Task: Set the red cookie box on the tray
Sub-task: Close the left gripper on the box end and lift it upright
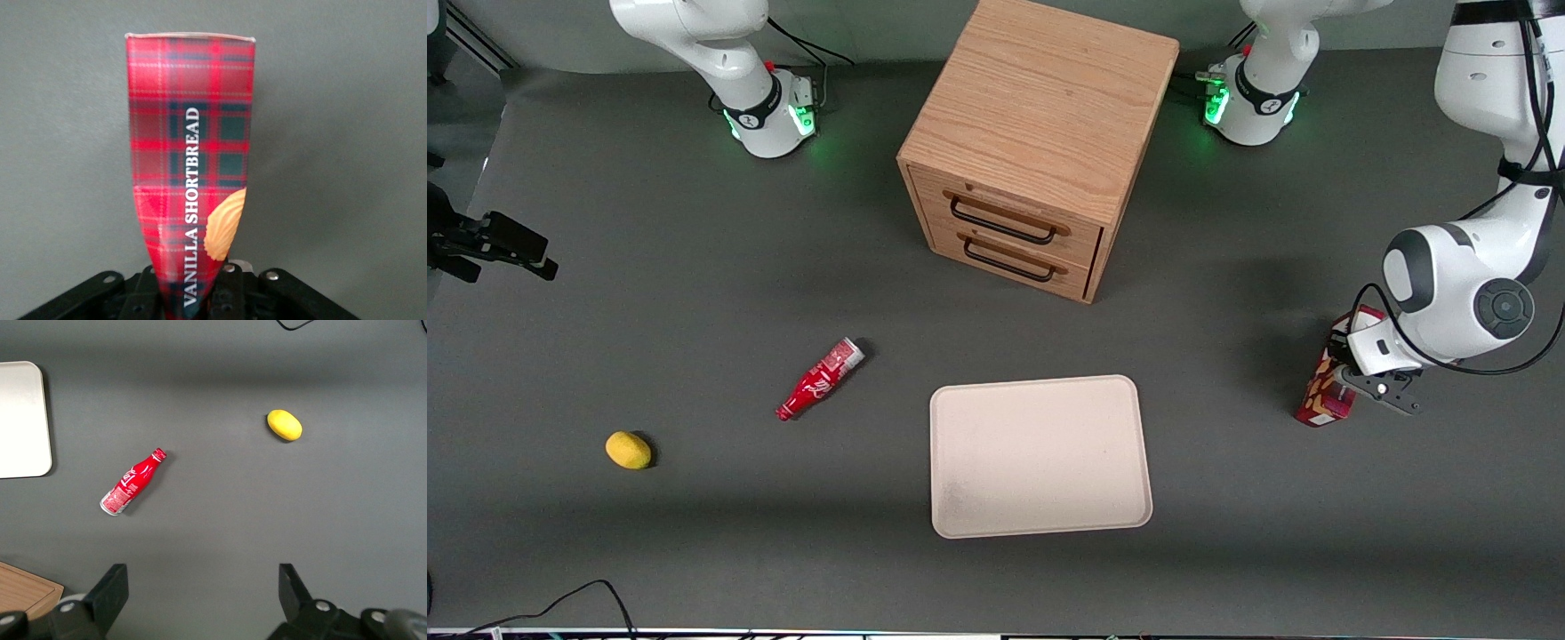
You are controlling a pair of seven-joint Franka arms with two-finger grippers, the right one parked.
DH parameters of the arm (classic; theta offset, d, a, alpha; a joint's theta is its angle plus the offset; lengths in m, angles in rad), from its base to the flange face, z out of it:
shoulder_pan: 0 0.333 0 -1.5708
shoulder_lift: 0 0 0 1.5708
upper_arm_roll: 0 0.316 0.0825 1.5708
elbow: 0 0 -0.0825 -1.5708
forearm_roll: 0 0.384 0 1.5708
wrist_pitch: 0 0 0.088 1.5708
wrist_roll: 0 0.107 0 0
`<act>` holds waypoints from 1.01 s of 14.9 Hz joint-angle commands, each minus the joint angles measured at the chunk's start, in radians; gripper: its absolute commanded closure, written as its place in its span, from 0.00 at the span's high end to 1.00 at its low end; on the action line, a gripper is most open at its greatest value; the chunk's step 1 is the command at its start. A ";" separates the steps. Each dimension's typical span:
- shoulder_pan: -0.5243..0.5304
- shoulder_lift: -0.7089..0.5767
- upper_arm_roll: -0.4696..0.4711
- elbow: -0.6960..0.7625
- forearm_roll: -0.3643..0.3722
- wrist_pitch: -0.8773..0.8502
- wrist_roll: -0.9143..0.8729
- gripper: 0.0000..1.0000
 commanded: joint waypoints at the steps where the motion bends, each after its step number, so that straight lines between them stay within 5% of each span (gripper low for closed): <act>1: 0.005 -0.037 0.002 0.131 -0.043 -0.210 0.023 0.00; 7: -0.004 -0.150 -0.026 0.423 -0.058 -0.656 -0.199 0.00; 11: -0.003 -0.176 -0.165 0.685 -0.055 -0.974 -0.566 0.00; 15: -0.001 -0.155 -0.387 0.721 -0.048 -0.955 -0.939 0.00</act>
